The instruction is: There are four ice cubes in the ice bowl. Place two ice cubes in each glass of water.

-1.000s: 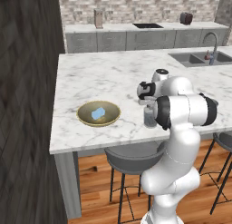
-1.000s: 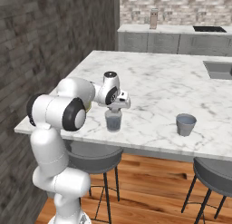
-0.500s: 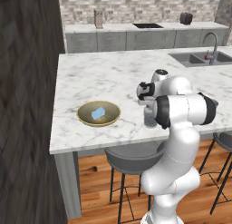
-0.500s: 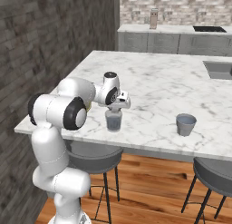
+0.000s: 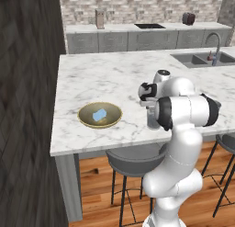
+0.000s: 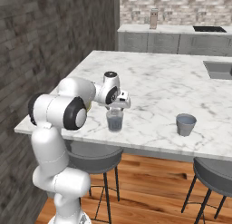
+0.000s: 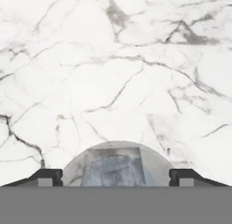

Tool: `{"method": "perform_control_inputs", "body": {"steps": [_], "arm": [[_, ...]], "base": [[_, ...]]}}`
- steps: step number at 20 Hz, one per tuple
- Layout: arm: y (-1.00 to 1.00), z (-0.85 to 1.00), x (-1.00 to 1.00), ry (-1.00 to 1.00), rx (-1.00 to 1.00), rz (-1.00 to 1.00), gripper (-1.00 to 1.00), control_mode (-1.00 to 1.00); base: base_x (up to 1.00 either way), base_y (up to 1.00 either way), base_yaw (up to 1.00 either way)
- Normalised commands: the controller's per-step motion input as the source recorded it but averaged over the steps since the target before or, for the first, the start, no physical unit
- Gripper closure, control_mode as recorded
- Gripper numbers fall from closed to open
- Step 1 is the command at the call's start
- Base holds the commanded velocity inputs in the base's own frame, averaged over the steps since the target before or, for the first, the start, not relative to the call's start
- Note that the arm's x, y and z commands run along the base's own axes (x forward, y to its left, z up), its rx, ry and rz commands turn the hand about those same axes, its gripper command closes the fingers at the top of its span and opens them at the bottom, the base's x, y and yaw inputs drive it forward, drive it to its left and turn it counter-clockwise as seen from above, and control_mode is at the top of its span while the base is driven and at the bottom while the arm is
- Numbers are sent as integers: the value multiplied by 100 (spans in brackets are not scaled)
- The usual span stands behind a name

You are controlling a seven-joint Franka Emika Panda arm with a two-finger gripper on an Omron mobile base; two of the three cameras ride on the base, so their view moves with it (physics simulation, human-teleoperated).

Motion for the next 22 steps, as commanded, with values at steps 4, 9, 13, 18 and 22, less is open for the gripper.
{"method": "perform_control_inputs", "body": {"steps": [4, 9, 13, 18, 22], "arm": [[0, 10, -40, -5, 0, 0, -100, -100], [40, 37, -23, -10, 1, 0, -100, -100], [100, 41, -2, -7, 7, 0, -100, -100], [100, 22, 1, -2, 5, 0, -100, -100], [100, 0, 11, -2, 2, 0, -100, -100]], "base": [[0, 0, 0], [0, 0, 0], [0, 0, 0], [0, 0, 0], [0, 0, 0]]}}
